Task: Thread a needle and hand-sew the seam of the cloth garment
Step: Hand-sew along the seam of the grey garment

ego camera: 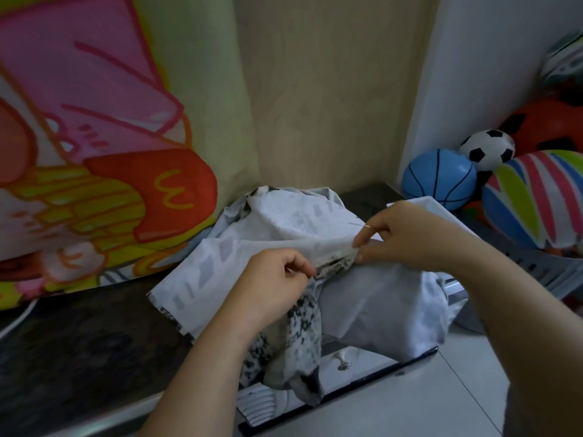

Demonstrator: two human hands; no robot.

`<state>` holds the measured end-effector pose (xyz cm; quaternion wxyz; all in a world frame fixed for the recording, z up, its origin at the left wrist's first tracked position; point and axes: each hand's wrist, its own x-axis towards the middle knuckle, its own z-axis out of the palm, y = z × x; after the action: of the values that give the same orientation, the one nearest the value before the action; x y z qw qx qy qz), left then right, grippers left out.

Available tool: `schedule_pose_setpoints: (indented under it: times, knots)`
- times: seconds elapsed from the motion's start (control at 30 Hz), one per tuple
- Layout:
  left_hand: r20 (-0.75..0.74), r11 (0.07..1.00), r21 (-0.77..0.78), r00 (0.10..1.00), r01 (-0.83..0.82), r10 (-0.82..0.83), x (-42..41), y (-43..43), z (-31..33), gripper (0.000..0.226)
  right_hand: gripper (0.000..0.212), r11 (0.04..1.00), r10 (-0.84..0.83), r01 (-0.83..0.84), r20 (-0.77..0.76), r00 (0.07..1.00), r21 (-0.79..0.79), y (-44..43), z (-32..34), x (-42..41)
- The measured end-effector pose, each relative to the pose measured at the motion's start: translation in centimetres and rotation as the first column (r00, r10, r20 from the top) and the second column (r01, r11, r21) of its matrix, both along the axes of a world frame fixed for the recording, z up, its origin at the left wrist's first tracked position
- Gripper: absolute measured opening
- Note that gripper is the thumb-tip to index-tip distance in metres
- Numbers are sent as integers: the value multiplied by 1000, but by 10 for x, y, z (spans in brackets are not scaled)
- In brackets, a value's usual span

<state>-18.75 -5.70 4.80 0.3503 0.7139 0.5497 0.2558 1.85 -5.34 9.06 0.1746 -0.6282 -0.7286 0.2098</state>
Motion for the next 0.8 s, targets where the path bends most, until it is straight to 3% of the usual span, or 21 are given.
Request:
schedule_pose_setpoints:
  times: [0.1,0.23,0.33,0.43,0.53,0.63,0.8]
  knots:
    - [21,1000,-27,1000,13,-12,0,-2,3,31,13,999,-17,20,71,997,-47,2,-4,1]
    - [107,996,49,992,-74,68,1,-4,3,21,18,998,-14,15,17,1000,-59,1,-3,2]
    - [86,947,279,986,-158,139,4,-5,2,14,19,999,-13,11,-45,999,-45,0,0,1]
    - [59,812,560,986,-162,155,8,-7,0,15,18,998,-54,57,-128,990,27,0,3,0]
    - [79,703,692,985,-167,156,10,-9,-2,20,17,988,-82,108,-223,971,107,0,7,-2]
    - [69,709,687,985,-161,157,17,-16,-3,34,19,975,-96,142,-249,964,172,0,11,-8]
    - [-59,793,595,976,-134,210,34,-26,-6,40,14,966,-61,98,-159,985,241,-6,20,-25]
